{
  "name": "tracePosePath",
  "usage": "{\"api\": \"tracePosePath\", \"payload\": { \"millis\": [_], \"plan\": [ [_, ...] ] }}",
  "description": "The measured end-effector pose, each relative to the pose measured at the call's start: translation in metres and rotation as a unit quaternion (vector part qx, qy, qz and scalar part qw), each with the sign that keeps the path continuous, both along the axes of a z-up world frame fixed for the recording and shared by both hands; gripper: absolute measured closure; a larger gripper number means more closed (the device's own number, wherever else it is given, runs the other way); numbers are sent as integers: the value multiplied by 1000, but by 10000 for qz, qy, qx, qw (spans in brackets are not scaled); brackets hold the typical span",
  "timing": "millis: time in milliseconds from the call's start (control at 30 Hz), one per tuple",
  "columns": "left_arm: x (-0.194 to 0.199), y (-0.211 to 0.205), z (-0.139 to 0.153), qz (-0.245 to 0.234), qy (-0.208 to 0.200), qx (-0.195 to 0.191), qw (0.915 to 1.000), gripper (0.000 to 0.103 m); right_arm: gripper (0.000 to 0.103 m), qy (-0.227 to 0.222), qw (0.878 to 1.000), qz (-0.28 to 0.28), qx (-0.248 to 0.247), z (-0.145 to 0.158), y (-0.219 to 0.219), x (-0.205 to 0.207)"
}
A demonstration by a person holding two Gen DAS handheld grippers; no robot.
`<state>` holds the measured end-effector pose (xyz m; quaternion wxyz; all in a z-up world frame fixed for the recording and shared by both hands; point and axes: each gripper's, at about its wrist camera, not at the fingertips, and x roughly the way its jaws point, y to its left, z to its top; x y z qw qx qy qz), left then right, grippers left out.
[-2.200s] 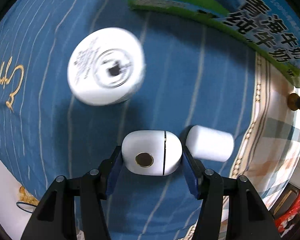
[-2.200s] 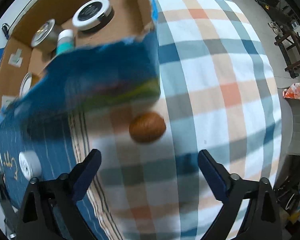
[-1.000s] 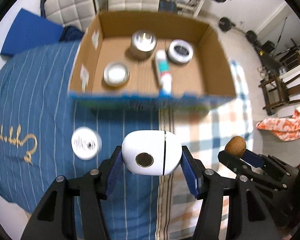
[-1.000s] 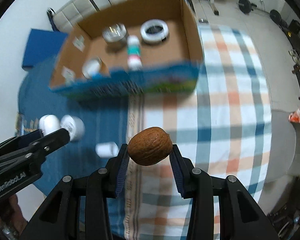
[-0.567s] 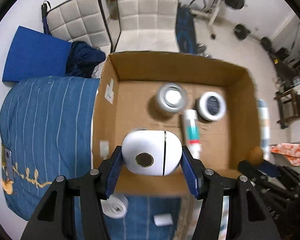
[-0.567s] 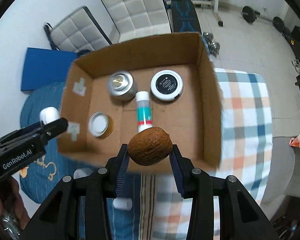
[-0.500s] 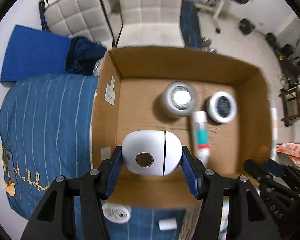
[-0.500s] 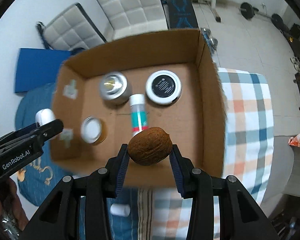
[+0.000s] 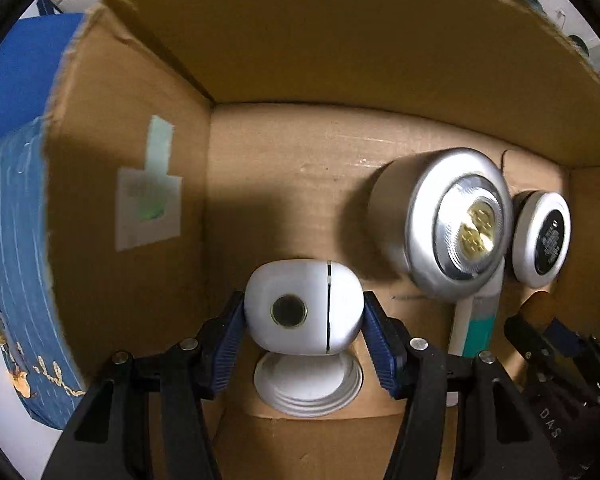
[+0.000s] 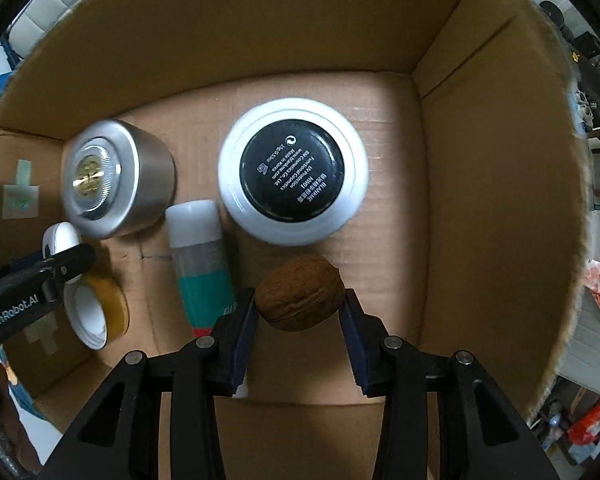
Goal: Organize rigid objects
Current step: 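Carry the white piece and walnut into the box and open both tools, then lift both tools out of the box back over the bed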
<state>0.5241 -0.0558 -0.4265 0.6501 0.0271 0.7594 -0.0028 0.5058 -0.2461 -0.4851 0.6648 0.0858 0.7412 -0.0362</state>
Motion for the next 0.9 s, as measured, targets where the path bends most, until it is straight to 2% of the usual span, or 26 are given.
{"api": "tracePosePath", "payload": {
  "millis": [67, 367, 467, 533, 667, 900],
  "plan": [
    [2, 0, -8, 23, 196, 68, 9998, 49, 59, 57, 10000, 26, -62, -6, 2, 3],
    [-2, 3, -28, 45, 486, 62, 9988, 48, 58, 174, 9998, 47, -51, -18, 2, 6],
    [-6, 7, -28, 172, 642, 31, 9978, 48, 52, 166, 9998, 48, -60, -19, -2, 8],
    [-12, 14, -25, 215, 640, -6, 9977, 48, 46, 130, 9999, 35, -55, -16, -4, 7],
    [-21, 18, -8, 173, 561, 13, 9983, 48, 44, 47, 9999, 70, -67, 0, -8, 2],
    [-50, 26, 34, 135, 166, -81, 9997, 43, 37, -226, 9997, 98, -37, 36, -7, -19]
  ]
}}
